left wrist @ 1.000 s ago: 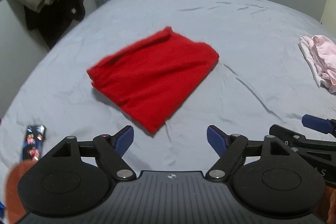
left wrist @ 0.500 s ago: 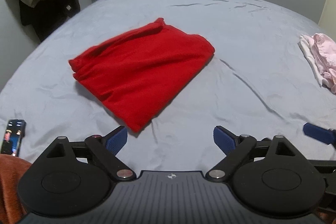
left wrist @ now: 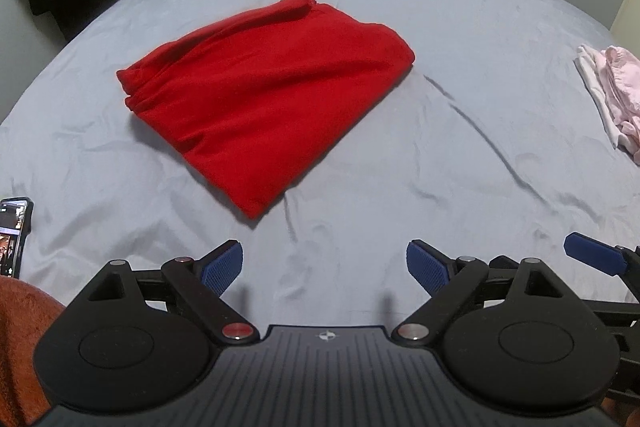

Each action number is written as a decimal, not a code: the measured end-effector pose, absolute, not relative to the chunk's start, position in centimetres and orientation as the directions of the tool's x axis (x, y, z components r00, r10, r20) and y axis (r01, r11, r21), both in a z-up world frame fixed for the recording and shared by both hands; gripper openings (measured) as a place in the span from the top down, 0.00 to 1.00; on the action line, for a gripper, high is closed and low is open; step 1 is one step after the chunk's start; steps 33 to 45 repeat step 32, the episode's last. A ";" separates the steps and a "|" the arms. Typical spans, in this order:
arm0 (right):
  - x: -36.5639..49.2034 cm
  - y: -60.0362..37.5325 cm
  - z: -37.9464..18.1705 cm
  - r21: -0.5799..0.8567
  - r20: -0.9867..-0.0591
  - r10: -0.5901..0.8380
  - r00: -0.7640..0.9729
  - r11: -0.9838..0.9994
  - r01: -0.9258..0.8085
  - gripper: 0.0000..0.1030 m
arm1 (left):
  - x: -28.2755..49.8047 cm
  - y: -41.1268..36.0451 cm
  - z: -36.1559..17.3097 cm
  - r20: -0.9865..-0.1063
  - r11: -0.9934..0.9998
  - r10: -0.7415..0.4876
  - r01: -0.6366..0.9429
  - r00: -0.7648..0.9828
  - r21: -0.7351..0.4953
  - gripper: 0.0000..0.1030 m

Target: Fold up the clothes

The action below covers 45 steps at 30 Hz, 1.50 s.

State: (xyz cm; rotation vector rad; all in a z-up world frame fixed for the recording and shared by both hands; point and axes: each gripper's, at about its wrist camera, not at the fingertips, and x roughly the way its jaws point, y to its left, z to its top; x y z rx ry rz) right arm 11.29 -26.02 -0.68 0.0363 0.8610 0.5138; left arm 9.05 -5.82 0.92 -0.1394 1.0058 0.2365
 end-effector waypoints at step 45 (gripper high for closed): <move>11.3 -25.2 -1.0 0.214 -0.728 0.441 0.525 0.874 -0.436 0.13 | 8.8 -6.1 1.0 -0.841 0.971 0.129 -0.239 0.525 0.000 0.13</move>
